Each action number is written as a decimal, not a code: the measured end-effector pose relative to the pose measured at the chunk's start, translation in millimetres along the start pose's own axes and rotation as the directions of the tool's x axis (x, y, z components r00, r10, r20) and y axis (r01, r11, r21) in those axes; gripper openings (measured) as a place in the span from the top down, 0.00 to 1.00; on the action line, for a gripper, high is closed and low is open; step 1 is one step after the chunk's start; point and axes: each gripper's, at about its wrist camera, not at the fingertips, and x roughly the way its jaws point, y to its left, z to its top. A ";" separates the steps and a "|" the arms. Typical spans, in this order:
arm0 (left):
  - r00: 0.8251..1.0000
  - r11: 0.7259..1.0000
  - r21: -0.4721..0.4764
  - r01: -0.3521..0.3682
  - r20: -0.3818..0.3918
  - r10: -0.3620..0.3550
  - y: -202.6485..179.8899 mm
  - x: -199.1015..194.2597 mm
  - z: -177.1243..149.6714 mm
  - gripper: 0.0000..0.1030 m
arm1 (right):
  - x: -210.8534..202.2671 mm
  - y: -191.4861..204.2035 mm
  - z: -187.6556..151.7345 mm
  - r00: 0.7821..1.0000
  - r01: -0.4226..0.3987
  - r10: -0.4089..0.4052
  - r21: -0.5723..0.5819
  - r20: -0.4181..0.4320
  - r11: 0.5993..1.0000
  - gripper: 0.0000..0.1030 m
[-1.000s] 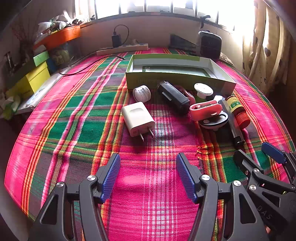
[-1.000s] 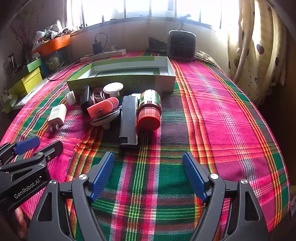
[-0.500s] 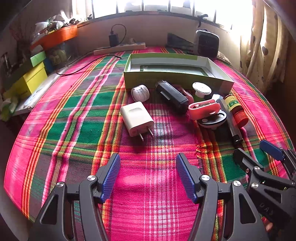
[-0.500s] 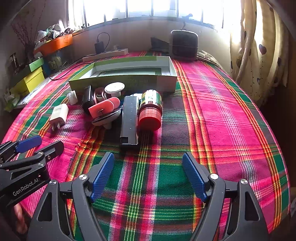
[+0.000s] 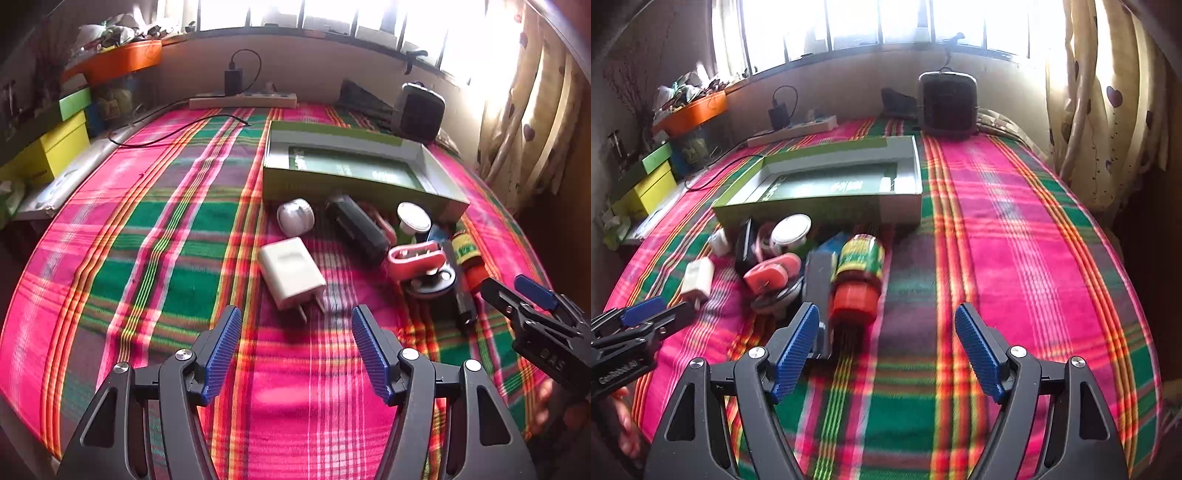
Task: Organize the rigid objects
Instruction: 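Close left gripper on white charger plug while right gripper closes on red-capped brown bottle, then carry the charger with left gripper while right gripper carries the bottle into the green tray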
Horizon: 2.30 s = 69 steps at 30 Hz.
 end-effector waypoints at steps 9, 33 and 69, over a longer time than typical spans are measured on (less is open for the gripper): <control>0.999 1.000 -0.015 -0.011 -0.030 0.011 6.9 15.2 15.4 0.40 | 21.9 -3.3 14.4 0.999 0.003 -0.004 -0.021 -0.044 1.000 0.26; 0.997 0.999 -0.009 -0.036 -0.063 0.035 13.9 36.2 25.2 0.41 | 48.3 -3.3 25.6 0.994 -0.033 0.029 -0.035 -0.108 0.999 0.44; 0.998 1.000 -0.027 -0.002 -0.056 0.000 30.4 31.7 29.8 0.68 | 41.9 -6.4 28.6 0.996 -0.035 0.032 -0.027 -0.085 0.999 0.68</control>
